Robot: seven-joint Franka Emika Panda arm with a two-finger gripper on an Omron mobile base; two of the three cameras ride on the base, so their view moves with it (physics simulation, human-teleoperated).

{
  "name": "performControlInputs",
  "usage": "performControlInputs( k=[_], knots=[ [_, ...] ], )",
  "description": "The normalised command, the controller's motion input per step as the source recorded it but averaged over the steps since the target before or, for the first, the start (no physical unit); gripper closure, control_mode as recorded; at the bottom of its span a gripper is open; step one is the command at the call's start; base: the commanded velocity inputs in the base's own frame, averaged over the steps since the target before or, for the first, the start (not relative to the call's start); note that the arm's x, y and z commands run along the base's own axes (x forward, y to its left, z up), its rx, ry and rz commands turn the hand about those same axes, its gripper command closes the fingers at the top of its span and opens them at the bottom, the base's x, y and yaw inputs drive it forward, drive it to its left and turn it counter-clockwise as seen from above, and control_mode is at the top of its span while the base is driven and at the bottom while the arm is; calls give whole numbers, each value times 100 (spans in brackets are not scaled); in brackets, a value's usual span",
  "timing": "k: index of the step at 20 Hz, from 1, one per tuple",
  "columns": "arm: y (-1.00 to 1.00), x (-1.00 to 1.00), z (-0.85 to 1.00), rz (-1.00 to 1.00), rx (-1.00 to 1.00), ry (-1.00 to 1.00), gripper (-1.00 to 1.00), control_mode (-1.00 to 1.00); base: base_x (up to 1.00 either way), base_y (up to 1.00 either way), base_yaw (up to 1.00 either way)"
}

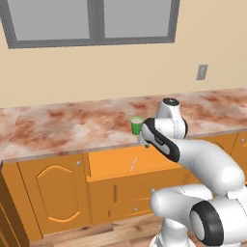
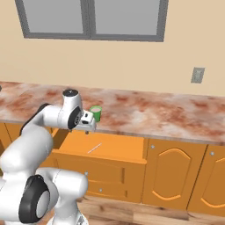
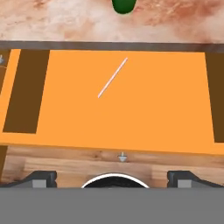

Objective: Pick up the straw from the right drawer and put it inside the smoothie cup.

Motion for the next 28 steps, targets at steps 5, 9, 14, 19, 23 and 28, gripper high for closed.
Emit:
performControlInputs(
  k=[5, 9, 14, 19, 23, 28],
  knots=[
    [0, 0, -67, 0, 0, 7, -100, -100, 0, 0, 0],
    [0, 0, -55, 0, 0, 7, -100, -100, 0, 0, 0],
    [0, 6, -30, 0, 0, 0, -100, -100, 0, 0, 0],
    [0, 25, -8, 0, 0, 1, -100, -100, 0, 0, 0],
    [0, 36, -19, 0, 0, 3, -100, -100, 0, 0, 0],
    [0, 37, -28, 0, 0, 5, -100, -100, 0, 0, 0]
  ],
)
